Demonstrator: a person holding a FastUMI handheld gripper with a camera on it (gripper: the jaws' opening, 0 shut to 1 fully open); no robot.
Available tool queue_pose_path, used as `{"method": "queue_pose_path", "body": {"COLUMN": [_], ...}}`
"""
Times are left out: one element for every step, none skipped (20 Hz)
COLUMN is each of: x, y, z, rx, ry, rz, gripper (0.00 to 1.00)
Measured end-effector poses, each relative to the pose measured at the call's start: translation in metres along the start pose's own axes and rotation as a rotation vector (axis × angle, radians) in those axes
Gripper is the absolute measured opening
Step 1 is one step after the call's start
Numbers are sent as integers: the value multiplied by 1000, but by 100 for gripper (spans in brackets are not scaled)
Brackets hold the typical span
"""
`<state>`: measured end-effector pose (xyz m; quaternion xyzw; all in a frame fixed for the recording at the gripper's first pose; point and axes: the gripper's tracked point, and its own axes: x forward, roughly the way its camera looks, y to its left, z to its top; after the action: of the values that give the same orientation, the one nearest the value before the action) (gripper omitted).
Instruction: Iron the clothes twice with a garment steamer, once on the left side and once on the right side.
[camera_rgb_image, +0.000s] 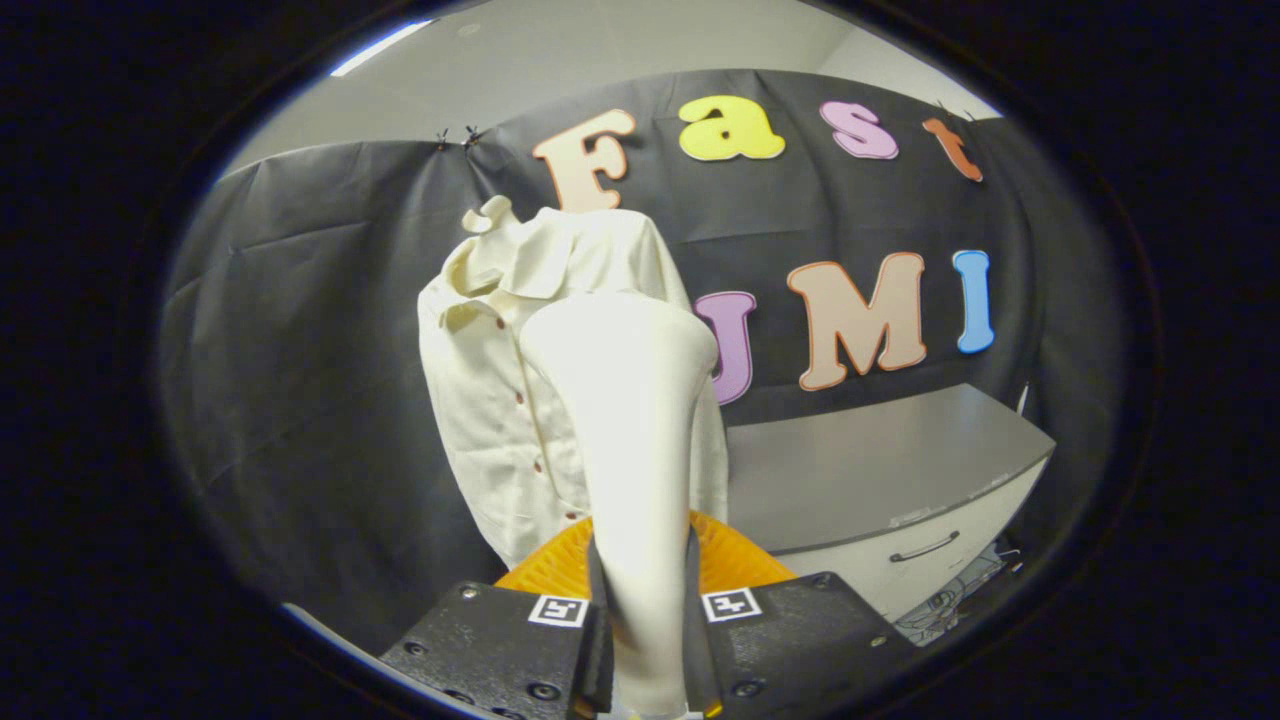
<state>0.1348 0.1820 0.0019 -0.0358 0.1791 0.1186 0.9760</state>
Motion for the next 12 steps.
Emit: {"method": "queue_pose_path", "body": {"x": [5, 10, 17, 23, 30, 38, 47, 58, 69, 80, 91, 102], "y": [16, 33, 49, 66, 82, 98, 113, 126, 139, 151, 164, 175], "z": [2, 2, 3, 4, 5, 5, 7, 7, 6, 6, 5, 5], "rx": [-2, 5, 15, 19, 21, 20, 24, 25, 26, 34, 38, 40], "ry": [-7, -10, -16, -20, -24, -26, -34, -41, -52, -63, -73, -81], "rz": [7, 18, 33, 41, 46, 52, 57, 63, 69, 73, 77, 76], "gripper": [27, 27, 27, 27, 27, 27, 27, 27, 27, 27, 27, 27]}}
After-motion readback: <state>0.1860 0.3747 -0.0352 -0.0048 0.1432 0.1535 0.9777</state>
